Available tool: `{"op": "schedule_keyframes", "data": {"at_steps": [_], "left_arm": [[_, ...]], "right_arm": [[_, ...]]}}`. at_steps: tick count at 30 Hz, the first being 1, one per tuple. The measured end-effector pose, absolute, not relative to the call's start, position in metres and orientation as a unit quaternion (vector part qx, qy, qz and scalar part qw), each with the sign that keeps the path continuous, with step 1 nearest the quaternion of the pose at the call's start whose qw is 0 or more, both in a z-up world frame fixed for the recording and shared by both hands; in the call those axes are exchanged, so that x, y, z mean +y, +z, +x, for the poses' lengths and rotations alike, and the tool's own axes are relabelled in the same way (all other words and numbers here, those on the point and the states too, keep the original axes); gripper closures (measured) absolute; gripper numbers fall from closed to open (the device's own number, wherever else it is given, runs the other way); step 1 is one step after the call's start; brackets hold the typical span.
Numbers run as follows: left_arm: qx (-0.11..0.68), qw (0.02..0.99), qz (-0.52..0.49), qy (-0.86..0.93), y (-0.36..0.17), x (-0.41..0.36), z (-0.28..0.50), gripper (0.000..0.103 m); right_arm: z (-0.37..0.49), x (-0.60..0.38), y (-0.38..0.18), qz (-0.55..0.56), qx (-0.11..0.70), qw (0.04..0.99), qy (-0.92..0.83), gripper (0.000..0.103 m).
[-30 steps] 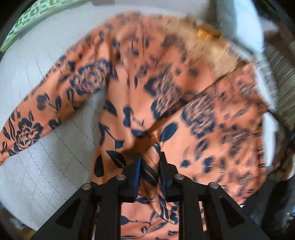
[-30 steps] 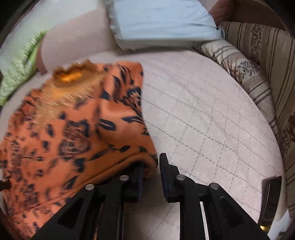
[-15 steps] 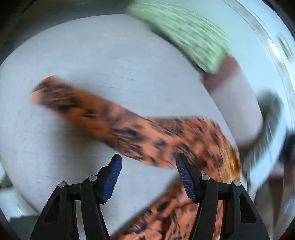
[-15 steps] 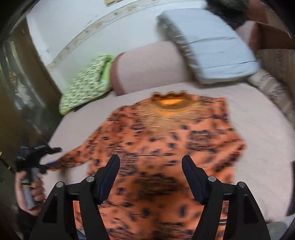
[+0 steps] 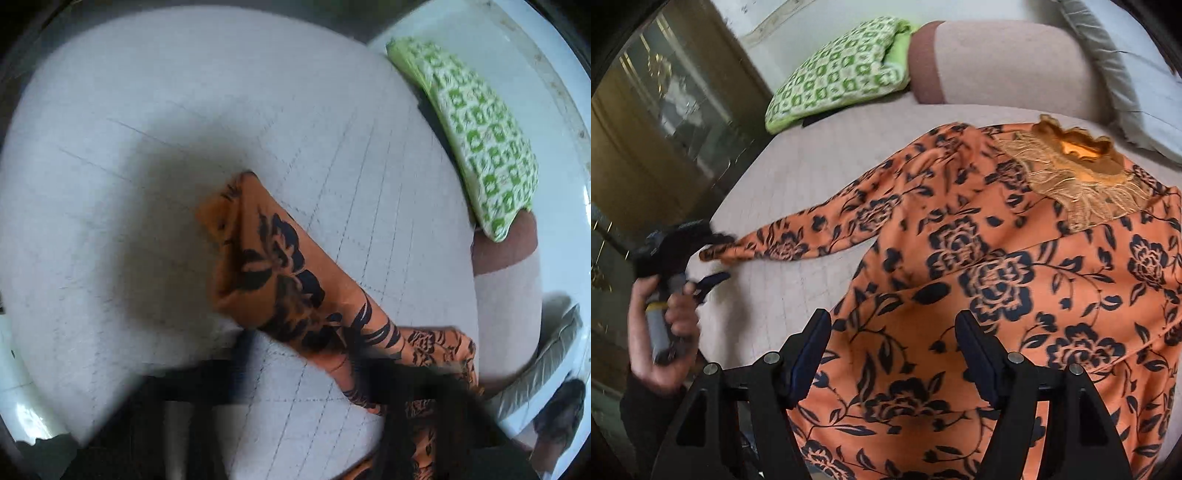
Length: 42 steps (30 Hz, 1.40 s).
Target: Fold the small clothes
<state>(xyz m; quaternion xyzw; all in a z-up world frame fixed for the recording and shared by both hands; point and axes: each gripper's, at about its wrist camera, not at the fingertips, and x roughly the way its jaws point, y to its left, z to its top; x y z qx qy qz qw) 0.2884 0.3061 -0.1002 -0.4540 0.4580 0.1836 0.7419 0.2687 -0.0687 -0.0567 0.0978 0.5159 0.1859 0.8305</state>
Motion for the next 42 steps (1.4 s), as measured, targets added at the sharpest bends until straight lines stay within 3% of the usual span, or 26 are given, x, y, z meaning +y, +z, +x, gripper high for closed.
{"op": "schedule_keyframes", "data": {"at_steps": [2, 5, 10, 15, 19, 23, 30, 33, 36, 38, 42], "left_arm": [[0.440, 0.753, -0.455, 0.177, -0.092, 0.300, 0.285, 0.100], [0.364, 0.827, -0.408, 0.131, -0.040, 0.276, 0.276, 0.100], [0.242, 0.942, -0.231, 0.034, 0.054, 0.177, 0.244, 0.100], [0.198, 0.963, -0.105, -0.150, 0.081, 0.060, 0.204, 0.100], [0.208, 0.943, 0.002, -0.261, 0.067, -0.029, 0.172, 0.100], [0.289, 0.892, 0.125, -0.325, 0.012, -0.115, 0.158, 0.100], [0.401, 0.804, 0.214, -0.382, -0.059, -0.167, 0.159, 0.097], [0.406, 0.786, 0.213, -0.416, -0.048, -0.166, 0.186, 0.087], [0.398, 0.774, 0.187, -0.455, -0.026, -0.140, 0.198, 0.068], [0.403, 0.777, 0.116, -0.470, -0.012, -0.096, 0.235, 0.041], [0.412, 0.795, -0.007, -0.445, 0.011, -0.021, 0.273, 0.036]], "right_arm": [[0.265, -0.067, -0.056, 0.088, 0.516, 0.832, 0.186, 0.032], [0.259, -0.075, -0.053, 0.085, 0.512, 0.833, 0.189, 0.032], [0.250, -0.110, -0.047, 0.114, 0.505, 0.838, 0.173, 0.032], [0.237, -0.166, -0.041, 0.154, 0.490, 0.847, 0.138, 0.032], [0.227, -0.221, -0.038, 0.194, 0.470, 0.856, 0.100, 0.032], [0.219, -0.287, -0.043, 0.243, 0.451, 0.857, 0.055, 0.032], [0.208, -0.359, -0.084, 0.329, 0.453, 0.828, 0.010, 0.030], [0.202, -0.373, -0.091, 0.361, 0.442, 0.821, 0.011, 0.030], [0.203, -0.374, -0.086, 0.366, 0.434, 0.823, 0.031, 0.030], [0.206, -0.370, -0.080, 0.353, 0.435, 0.827, 0.048, 0.030], [0.218, -0.349, -0.085, 0.323, 0.468, 0.818, 0.079, 0.030]]}}
